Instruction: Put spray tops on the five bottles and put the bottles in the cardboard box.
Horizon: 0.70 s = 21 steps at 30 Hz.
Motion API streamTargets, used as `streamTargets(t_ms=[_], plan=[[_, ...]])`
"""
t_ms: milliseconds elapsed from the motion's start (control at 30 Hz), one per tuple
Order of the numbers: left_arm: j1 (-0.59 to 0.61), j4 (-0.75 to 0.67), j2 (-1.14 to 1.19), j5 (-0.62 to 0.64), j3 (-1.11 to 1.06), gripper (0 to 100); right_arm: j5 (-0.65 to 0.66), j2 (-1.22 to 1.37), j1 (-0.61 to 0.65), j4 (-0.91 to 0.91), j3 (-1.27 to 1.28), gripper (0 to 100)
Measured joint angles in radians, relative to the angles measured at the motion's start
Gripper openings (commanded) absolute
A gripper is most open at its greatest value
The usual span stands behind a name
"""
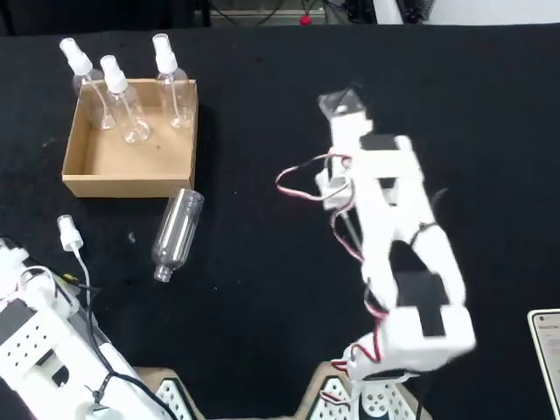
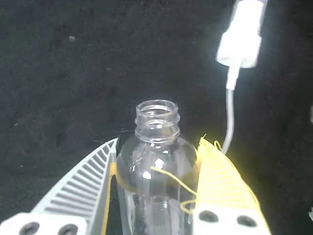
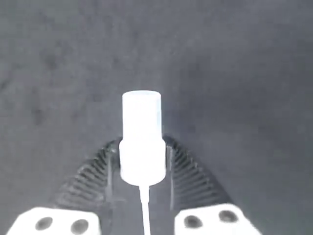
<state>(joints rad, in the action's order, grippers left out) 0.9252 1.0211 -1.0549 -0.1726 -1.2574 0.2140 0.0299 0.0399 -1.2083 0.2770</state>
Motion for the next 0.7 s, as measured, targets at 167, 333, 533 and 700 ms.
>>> streamTargets(t_ms=[167,333,533,700], plan=[[-0.058,0.086,0.000,0.000,0.117,5,0.002,-0.187,0.005,-0.140,-0.037,1.1],[-0.121,0.117,0.000,0.000,0.284,5,0.002,-0.307,0.002,-0.160,-0.040,1.1],[-0.365,0.117,-0.002,0.000,0.427,5,-0.080,-0.439,-0.008,-0.164,-0.101,1.1],[-0.729,0.087,-0.002,0.000,0.446,5,-0.255,-0.500,-0.057,-0.164,-0.172,1.1]])
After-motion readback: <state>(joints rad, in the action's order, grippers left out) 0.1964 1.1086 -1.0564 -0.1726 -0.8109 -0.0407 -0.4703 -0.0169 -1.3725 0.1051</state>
